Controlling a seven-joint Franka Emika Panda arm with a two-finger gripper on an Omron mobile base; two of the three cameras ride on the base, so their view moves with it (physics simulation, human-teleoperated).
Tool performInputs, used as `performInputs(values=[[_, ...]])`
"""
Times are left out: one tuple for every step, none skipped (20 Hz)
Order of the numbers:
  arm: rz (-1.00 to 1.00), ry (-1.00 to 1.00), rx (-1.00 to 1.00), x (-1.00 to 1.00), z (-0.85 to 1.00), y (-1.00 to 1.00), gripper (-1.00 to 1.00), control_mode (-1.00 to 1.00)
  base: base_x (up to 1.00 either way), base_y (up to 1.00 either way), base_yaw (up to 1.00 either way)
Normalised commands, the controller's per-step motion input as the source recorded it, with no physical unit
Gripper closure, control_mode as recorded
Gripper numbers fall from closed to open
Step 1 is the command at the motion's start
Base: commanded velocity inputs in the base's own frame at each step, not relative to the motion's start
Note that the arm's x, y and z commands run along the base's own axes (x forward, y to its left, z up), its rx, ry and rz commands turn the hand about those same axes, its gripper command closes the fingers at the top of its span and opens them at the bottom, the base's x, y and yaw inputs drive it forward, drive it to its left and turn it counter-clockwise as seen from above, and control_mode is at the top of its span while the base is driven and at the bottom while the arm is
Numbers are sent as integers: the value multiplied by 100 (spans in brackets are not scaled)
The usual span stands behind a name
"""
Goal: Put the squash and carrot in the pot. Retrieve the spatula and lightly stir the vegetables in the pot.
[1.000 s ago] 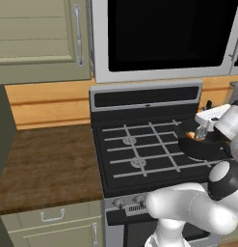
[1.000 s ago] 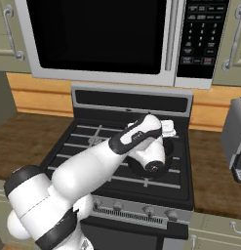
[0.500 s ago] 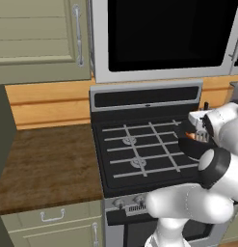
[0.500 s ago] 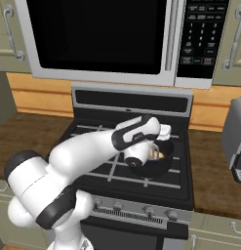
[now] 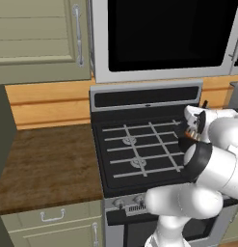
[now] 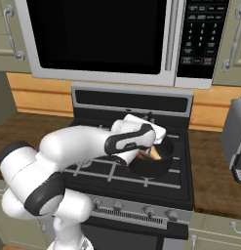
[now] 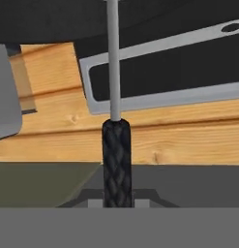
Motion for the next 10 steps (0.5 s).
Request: performInputs(values=[[-17,-17,0,-1,-18,-36,100,-100,0,0,0],[-17,-13,0,0,-29,-39,100,-100,0,0,0],[-19,-11,0,0,-35,-39,100,-100,0,0,0],[-19,-9,0,0,-43,-39,100,-100,0,0,0],[-19,-9,0,0,-39,-40,100,-100,0,0,0],[-19,-15,0,0,-24,-34,100,-100,0,0,0],[-18,-14,0,-4,-9,-31,100,-100,0,0,0],[-15,-12,0,-36,0,-21,100,-100,0,0,0],[-12,-3,0,-42,0,-6,100,-100,0,0,0],[-11,0,0,-41,-8,0,100,-100,0,0,0]])
